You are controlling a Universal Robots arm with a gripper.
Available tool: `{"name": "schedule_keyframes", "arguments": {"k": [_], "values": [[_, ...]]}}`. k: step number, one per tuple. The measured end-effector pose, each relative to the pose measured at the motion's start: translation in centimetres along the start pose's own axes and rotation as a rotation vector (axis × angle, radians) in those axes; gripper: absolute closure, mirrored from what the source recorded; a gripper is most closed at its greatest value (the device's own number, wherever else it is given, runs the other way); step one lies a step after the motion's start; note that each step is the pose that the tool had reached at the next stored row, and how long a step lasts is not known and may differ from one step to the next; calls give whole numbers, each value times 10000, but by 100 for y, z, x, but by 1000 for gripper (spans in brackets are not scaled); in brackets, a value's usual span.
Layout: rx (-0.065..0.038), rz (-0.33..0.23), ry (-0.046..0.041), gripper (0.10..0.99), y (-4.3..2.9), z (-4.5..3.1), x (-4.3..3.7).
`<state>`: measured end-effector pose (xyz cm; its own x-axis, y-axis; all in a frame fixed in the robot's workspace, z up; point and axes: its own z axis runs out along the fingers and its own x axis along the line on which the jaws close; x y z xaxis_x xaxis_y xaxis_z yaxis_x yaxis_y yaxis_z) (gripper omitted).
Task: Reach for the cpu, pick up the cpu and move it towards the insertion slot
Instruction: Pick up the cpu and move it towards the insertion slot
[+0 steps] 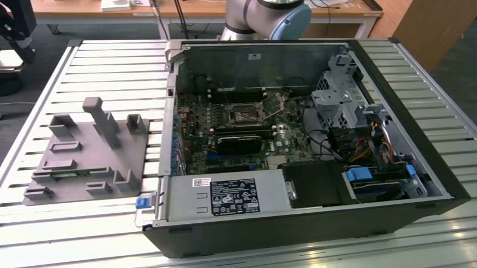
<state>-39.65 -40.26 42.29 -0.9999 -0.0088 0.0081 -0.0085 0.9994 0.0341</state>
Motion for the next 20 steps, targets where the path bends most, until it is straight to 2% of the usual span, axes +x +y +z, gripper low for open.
{"name": "schedule_keyframes", "arguments": {"k": [20], "values": [[1, 0, 0, 545, -3, -3, -311]]}}
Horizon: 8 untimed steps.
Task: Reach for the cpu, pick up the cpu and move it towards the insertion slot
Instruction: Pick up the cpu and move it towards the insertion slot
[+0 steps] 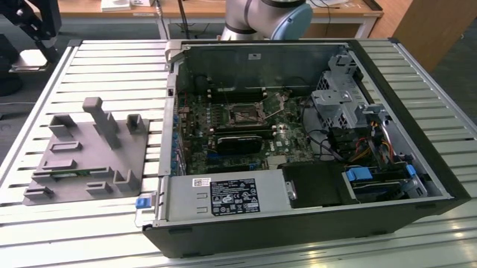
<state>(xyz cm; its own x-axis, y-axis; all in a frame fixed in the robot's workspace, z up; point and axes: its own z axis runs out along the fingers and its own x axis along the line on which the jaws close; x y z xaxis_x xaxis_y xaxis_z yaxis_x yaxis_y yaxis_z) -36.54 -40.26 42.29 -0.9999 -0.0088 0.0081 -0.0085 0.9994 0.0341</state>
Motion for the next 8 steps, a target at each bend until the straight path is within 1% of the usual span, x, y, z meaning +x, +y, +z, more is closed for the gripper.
{"name": "schedule_keyframes", "arguments": {"k": [8], "values": [[0, 0, 0, 545, -1, -1, -111]]}}
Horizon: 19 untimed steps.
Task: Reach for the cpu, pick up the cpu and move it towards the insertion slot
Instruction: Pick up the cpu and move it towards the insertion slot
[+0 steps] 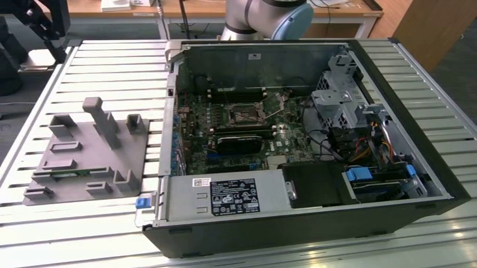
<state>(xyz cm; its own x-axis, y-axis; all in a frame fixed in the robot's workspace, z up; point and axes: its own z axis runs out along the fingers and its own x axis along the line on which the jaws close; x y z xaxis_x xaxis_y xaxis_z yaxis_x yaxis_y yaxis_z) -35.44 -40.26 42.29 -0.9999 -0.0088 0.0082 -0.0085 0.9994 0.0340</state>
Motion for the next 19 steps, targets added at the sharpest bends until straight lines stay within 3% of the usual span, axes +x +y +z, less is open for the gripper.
{"name": "schedule_keyframes", "arguments": {"k": [19], "values": [[0, 0, 0, 545, -2, -2, -267]]}}
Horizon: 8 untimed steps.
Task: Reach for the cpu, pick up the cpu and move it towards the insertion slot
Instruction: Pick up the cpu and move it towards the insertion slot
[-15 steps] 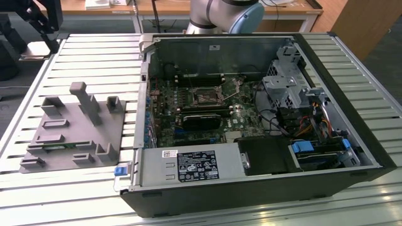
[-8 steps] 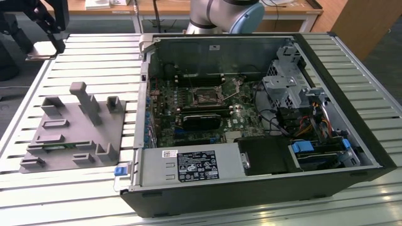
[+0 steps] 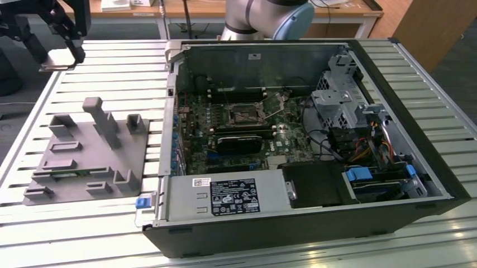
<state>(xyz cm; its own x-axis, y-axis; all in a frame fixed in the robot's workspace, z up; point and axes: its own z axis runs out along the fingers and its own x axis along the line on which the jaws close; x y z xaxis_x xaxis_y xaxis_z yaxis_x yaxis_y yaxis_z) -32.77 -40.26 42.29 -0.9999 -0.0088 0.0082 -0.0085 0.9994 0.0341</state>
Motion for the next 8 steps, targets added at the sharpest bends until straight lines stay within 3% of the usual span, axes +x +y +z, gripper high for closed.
{"name": "schedule_keyframes", "arguments": {"k": [8], "values": [[0, 0, 0, 545, -1, -1, -122]]}}
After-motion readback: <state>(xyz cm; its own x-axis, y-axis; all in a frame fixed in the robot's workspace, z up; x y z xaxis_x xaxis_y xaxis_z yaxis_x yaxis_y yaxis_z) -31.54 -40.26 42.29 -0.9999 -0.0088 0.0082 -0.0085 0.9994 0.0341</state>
